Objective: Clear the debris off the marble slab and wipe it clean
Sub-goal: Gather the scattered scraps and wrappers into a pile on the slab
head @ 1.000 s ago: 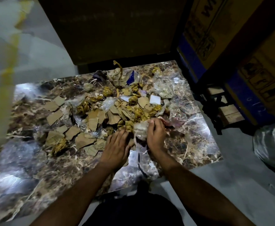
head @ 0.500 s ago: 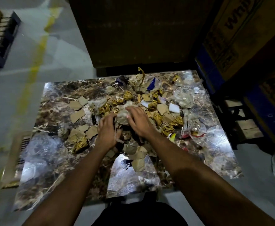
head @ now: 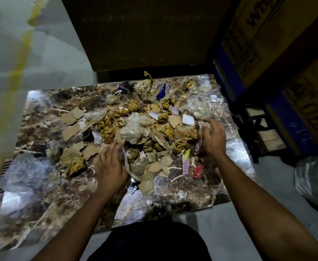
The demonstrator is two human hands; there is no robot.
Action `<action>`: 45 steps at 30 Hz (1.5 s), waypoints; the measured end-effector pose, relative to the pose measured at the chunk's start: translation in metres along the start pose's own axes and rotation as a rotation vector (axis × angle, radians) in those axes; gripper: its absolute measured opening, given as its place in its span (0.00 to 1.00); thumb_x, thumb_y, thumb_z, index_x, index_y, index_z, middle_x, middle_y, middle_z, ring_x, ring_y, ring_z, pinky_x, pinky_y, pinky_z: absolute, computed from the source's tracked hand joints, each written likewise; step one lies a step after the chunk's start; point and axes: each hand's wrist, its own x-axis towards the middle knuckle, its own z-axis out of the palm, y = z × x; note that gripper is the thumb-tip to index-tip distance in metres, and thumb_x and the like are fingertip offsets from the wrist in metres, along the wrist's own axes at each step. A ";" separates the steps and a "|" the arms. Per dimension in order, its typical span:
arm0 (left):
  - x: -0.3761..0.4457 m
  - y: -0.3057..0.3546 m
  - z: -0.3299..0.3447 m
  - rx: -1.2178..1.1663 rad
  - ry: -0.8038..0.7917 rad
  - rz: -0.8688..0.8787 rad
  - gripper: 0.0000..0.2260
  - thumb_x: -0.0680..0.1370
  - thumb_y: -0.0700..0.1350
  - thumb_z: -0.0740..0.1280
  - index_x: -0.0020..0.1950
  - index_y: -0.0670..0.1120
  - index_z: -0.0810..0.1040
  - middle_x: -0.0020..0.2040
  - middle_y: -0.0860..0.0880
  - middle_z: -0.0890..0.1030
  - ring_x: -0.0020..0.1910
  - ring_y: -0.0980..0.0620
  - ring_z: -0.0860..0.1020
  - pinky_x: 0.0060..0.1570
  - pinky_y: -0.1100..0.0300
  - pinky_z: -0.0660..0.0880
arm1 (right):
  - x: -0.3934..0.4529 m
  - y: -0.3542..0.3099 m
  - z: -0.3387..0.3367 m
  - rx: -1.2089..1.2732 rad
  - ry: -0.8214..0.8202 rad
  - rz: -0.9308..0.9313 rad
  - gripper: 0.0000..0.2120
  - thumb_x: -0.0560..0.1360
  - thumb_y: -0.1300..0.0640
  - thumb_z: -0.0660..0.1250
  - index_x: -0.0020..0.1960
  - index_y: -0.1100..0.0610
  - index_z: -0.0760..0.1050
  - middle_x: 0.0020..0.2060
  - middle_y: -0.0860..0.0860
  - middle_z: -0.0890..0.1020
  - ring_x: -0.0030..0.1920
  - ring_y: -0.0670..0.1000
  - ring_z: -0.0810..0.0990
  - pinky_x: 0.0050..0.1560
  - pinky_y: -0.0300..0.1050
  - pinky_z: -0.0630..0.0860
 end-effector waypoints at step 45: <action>0.049 0.081 0.051 0.382 -0.139 0.287 0.25 0.81 0.60 0.54 0.77 0.54 0.66 0.79 0.51 0.63 0.76 0.45 0.64 0.70 0.43 0.61 | 0.182 0.007 -0.005 -0.068 -0.104 -0.130 0.21 0.76 0.40 0.57 0.67 0.39 0.74 0.71 0.49 0.73 0.71 0.56 0.68 0.69 0.65 0.67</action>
